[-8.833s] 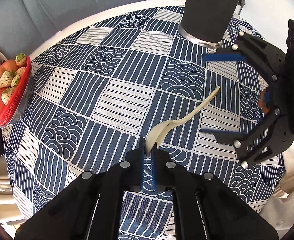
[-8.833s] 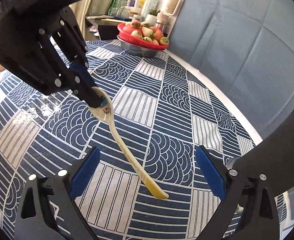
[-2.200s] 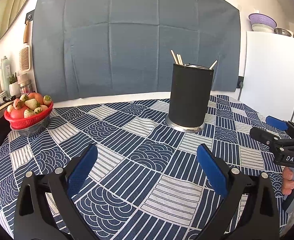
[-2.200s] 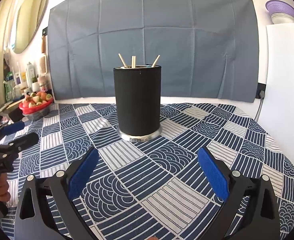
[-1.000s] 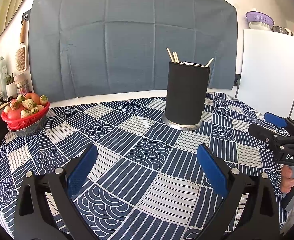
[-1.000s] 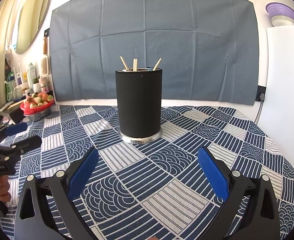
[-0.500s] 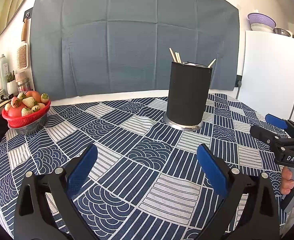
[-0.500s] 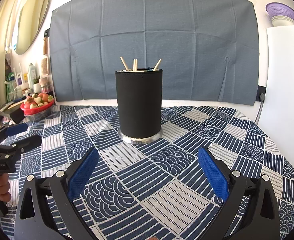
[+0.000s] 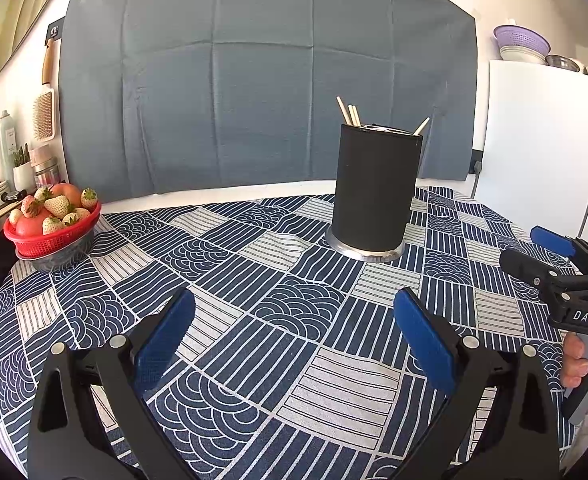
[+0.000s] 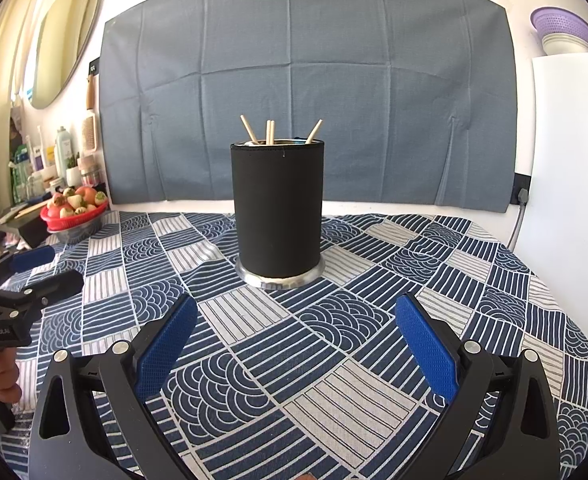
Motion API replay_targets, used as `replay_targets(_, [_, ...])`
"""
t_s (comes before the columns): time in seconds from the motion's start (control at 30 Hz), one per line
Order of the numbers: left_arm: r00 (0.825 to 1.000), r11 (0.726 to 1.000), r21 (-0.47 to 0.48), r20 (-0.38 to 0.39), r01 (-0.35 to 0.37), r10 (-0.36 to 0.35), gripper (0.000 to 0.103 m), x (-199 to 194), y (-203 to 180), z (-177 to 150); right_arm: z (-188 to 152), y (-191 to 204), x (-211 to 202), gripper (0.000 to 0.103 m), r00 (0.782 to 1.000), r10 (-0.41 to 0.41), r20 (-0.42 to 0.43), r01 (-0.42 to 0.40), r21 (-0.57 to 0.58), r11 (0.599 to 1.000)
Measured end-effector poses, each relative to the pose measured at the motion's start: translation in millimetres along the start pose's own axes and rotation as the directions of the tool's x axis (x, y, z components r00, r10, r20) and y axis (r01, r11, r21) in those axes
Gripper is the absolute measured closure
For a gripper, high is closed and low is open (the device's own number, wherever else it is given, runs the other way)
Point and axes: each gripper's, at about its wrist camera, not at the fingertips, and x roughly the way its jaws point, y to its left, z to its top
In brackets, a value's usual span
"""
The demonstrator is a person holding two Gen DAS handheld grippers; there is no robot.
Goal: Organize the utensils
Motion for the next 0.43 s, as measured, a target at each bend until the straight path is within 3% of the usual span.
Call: replay_targets(0.43, [0.999, 0.999, 0.025, -0.011, 0.034, -0.034, 0.006, 2.1, -5.4, 0.0, 0.3, 0.0, -0.2, 0.008, 1.000, 0.001, 0.001, -0.001, -0.002, 1.000])
